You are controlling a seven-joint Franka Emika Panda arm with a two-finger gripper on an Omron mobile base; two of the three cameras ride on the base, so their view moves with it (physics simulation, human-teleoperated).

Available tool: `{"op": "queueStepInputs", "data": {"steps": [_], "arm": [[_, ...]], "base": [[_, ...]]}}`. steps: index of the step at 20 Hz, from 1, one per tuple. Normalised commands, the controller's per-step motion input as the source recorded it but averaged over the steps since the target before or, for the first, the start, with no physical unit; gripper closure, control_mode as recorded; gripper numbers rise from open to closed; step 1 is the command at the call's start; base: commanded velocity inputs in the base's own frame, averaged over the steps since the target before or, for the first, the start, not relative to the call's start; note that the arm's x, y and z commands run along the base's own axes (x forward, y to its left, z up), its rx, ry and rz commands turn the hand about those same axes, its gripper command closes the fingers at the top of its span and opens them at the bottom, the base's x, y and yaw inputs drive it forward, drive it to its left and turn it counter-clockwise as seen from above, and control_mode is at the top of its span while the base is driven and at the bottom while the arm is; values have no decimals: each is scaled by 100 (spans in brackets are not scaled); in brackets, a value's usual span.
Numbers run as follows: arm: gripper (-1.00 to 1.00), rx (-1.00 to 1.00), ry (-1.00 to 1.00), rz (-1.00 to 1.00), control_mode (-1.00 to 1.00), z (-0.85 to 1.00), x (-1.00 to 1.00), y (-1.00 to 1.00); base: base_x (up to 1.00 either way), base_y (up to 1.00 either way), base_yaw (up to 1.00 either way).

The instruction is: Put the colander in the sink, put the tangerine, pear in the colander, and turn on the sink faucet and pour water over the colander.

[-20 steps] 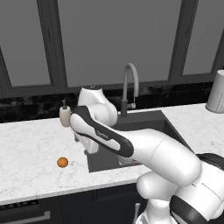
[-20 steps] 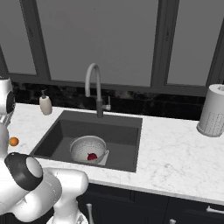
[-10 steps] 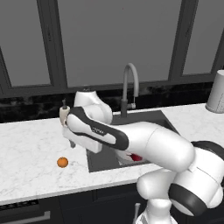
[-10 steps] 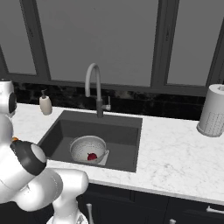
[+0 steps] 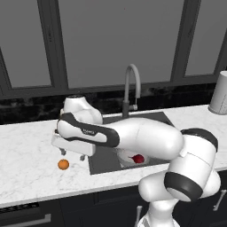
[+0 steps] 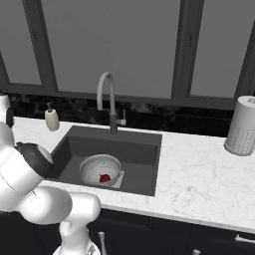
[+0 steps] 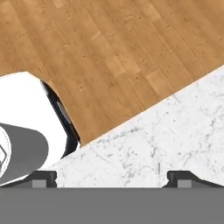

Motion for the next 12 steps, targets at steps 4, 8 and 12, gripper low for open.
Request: {"op": "queueStepInputs", "data": {"steps": [4,8,12], "arm": [[-100,0,0,14,-100,-30,25,10],[-100,0,0,9,-100,-25,33,0],[-100,0,0,7,-100,-20,34,9]], "base": [[0,0,0],[0,0,0],[0,0,0]]}}
